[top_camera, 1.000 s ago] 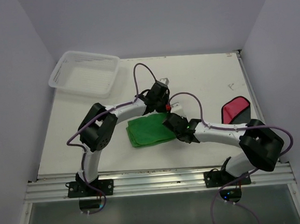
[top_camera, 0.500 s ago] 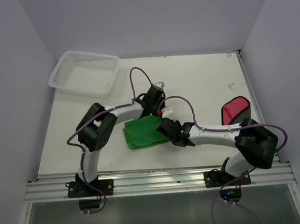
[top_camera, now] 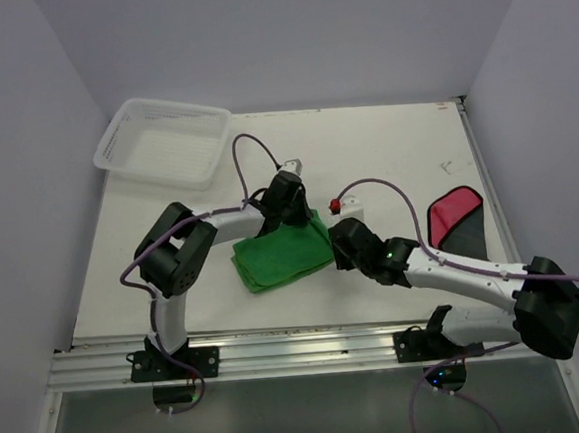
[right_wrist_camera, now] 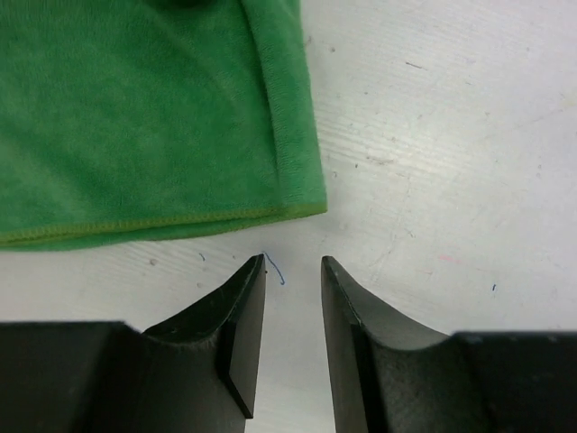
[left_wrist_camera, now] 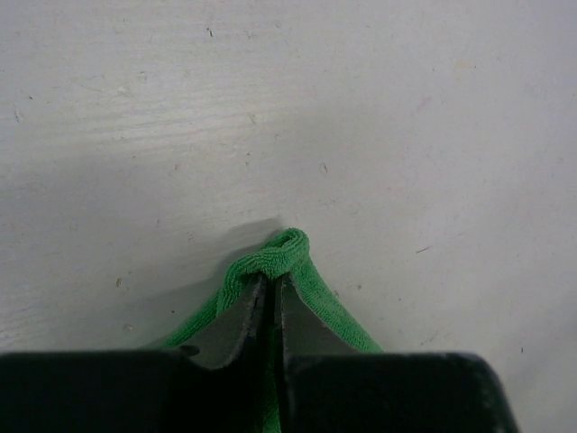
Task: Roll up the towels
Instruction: Roll the towel
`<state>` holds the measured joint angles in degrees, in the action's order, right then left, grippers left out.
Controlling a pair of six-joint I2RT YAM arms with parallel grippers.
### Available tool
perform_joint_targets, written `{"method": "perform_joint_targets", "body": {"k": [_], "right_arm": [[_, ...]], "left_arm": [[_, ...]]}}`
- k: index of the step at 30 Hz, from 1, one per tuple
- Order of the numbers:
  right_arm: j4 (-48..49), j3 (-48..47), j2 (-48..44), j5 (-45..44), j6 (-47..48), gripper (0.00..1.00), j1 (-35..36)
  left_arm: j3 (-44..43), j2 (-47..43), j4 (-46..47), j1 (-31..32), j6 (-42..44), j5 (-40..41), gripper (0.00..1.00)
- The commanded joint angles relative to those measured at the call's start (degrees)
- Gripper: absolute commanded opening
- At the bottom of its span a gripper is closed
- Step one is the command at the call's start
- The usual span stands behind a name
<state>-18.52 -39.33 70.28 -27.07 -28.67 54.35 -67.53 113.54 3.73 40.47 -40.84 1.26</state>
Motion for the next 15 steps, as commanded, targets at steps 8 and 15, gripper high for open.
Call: {"method": "perform_joint_targets", "body": {"k": [8,15], "right_arm": [[13.86,3.82,-1.57,29.86,-12.63,0.43,-22.34],[20.54,5.49,6.69,35.86,-16.33,0.43,-24.9]], "left_arm": [[4.68,-3.06,5.59,-0.39,-0.38,1.99,0.0],[5.65,-4.37,6.21,-0.48,-0.47,2.52,0.0]]}}
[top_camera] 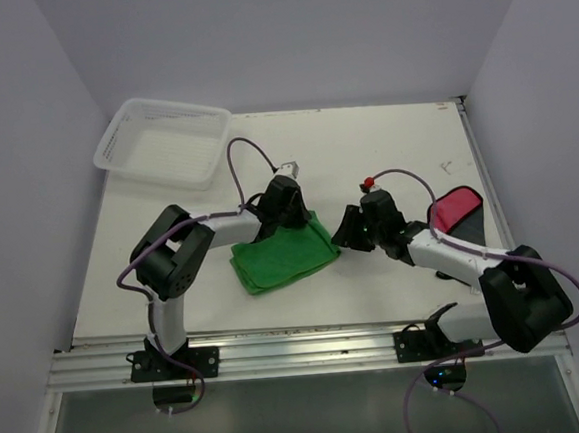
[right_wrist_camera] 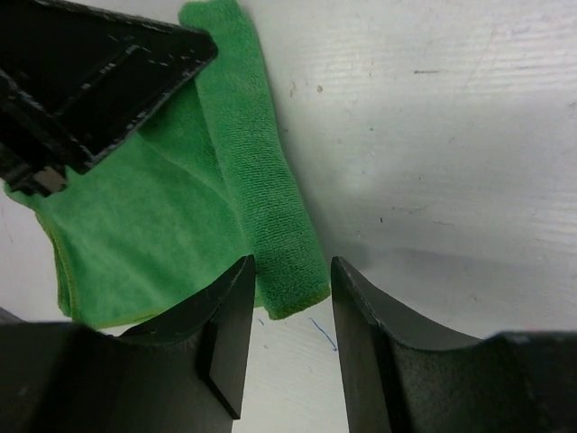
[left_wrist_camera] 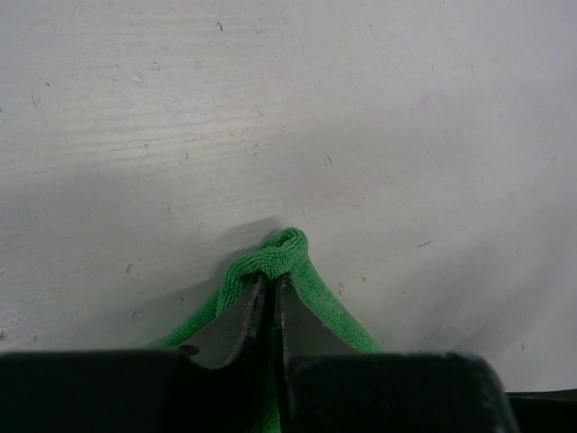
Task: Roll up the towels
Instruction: Roll the towel
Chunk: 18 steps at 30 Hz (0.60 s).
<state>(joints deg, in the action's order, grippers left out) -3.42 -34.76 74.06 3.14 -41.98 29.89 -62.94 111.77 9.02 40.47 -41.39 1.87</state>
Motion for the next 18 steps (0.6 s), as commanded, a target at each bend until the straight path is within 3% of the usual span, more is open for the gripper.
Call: {"method": "perform_joint_targets", "body": {"k": [1,10,18], "right_arm": [[5.62,0.84,3.63,5.83,-2.94,0.43,-0.45],[8.78,3.55,9.17,5.92,-0.57,0.42,-0.62],[10.27,6.73,10.66,4.69,3.65,0.25,-0.62]], "left_arm": [[1.06,-2.78,0.92,-0.48,0.16,2.0,0.0],[1.15,-2.87,0.83,-0.39,0.25,2.0,0.0],[1.41,-3.92,0.3,-0.48,0.69,2.7,0.0]]}}
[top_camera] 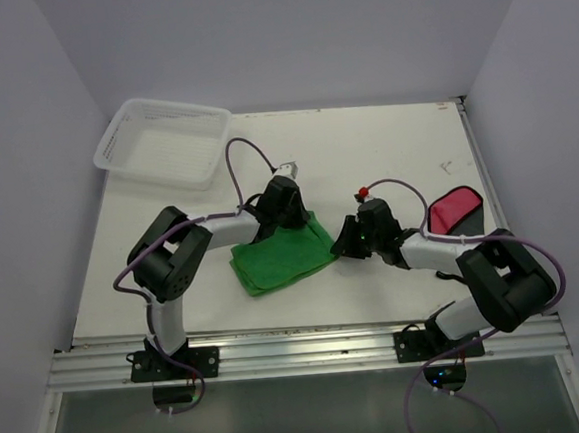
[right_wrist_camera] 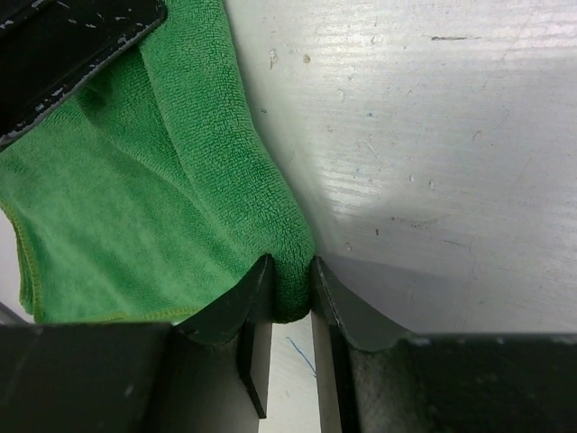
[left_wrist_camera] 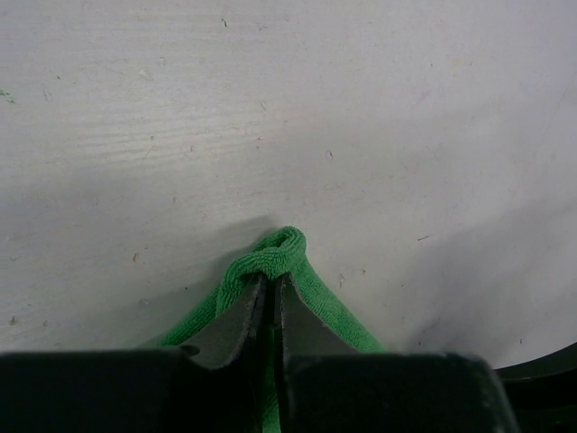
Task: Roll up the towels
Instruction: Roll the towel
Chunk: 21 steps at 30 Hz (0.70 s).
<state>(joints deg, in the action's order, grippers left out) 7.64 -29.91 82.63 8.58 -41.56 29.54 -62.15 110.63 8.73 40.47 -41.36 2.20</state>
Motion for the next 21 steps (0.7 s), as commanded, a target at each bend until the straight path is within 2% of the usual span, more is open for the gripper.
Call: {"method": "perform_joint_targets", "body": {"k": [1,2,3,6,7,8,9,11,16,21], "right_arm": [[-0.26,1.87,2.36,-0.32,3.68,0.23,-0.19],[0.09,1.87,2.62,-0.06,3.85,0.2,-0.27],[0.53,1.87,2.71,0.21,4.03,0.13,-0.27],[0.89,1.87,1.84,0.12,5.26,0.04,-0.18],[0.8,2.14,1.31,-0.23,5.78,0.0,0.08],[0.71,2.31,0.7,-1.8,6.66,0.0,0.25],[0.28,2.57,-0.79,-2.68,7.19,0.0,0.6],[-0.08,2.84,-2.29,-6.62,9.04,0.0,2.45],[-1.92,2.05,-5.11,-15.42,11.85,0.0,9.55],[-1.49,2.4,-5.55,-22.01,11.59,0.0,12.47]], "left_arm": [[0.54,-2.79,0.58,-0.48,0.58,2.29,0.0],[0.45,-2.96,0.5,-0.48,0.58,2.2,0.0],[0.36,-3.05,0.32,-0.39,0.5,2.2,0.0],[-0.69,-3.31,-0.81,-0.48,0.67,2.2,0.0],[-1.39,-3.49,-1.26,-0.48,0.76,2.2,0.03],[-1.83,-3.84,-1.61,-0.65,0.76,2.2,0.05],[-2.1,-4.02,-2.4,-0.74,0.85,2.2,0.12],[-3.32,-4.19,-4.59,-1.09,0.5,2.11,0.14],[-4.38,-5.51,-7.06,-2.41,-0.65,2.02,0.27],[-6.75,-6.83,-10.99,-3.11,-0.03,2.02,0.35]]}}
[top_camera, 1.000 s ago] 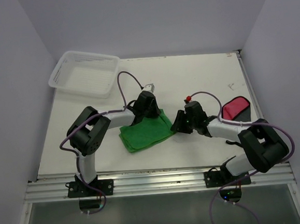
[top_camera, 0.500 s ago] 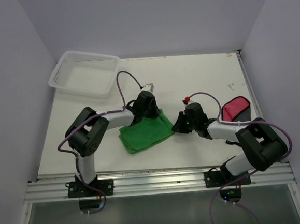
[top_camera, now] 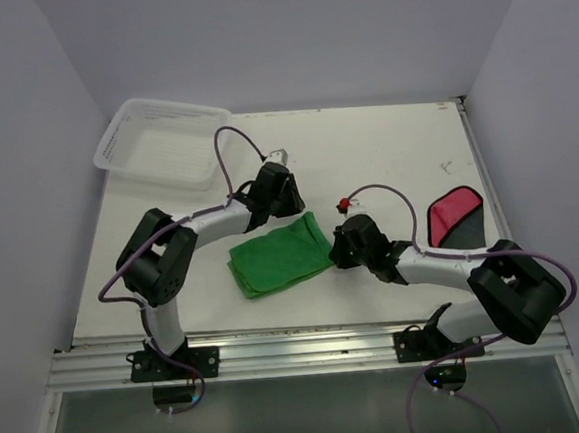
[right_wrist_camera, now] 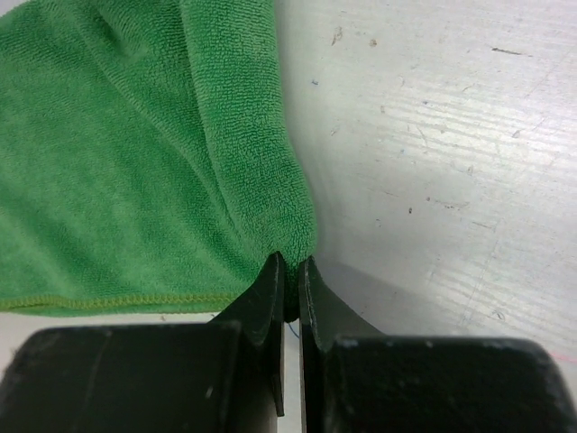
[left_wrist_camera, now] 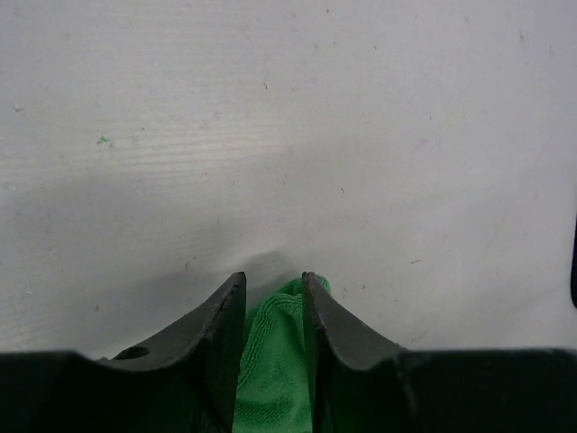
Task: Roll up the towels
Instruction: Roll the towel
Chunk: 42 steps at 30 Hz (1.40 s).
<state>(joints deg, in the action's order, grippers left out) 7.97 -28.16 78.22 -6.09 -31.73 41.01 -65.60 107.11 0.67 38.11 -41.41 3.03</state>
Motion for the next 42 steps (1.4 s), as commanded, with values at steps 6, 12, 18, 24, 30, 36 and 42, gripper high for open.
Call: {"method": "perform_joint_targets", "body": {"k": [6,12,18,24,30,36,42], "right_arm": [[-1.81,0.48,-1.75,-11.75,2.72,0.0,2.49],[-1.64,0.48,-2.72,-16.67,3.34,0.0,5.39],[-0.94,1.53,-3.42,-22.81,2.9,0.0,10.04],[-1.11,1.44,-3.24,-26.08,2.28,0.0,11.89],[-1.38,1.27,-2.63,-27.57,2.28,0.0,12.86],[-1.9,0.65,-2.37,-28.28,2.02,0.0,13.65],[-2.08,0.3,-1.4,-28.63,1.84,0.0,14.27]], "left_arm": [[-9.89,-3.23,-7.69,-0.75,0.54,-1.7,0.38],[-14.89,-0.95,-13.66,1.35,-1.83,-2.76,0.41],[-20.97,5.03,-19.91,3.38,-2.54,-4.34,0.43],[-21.41,6.71,-23.07,4.96,-1.66,-3.56,0.44],[-19.83,5.74,-25.01,5.84,-0.17,-0.04,0.45],[-22.98,6.44,-28.7,6.98,1.76,4.53,0.45],[-23.52,9.51,-29.23,7.07,2.56,4.88,0.45]]}}
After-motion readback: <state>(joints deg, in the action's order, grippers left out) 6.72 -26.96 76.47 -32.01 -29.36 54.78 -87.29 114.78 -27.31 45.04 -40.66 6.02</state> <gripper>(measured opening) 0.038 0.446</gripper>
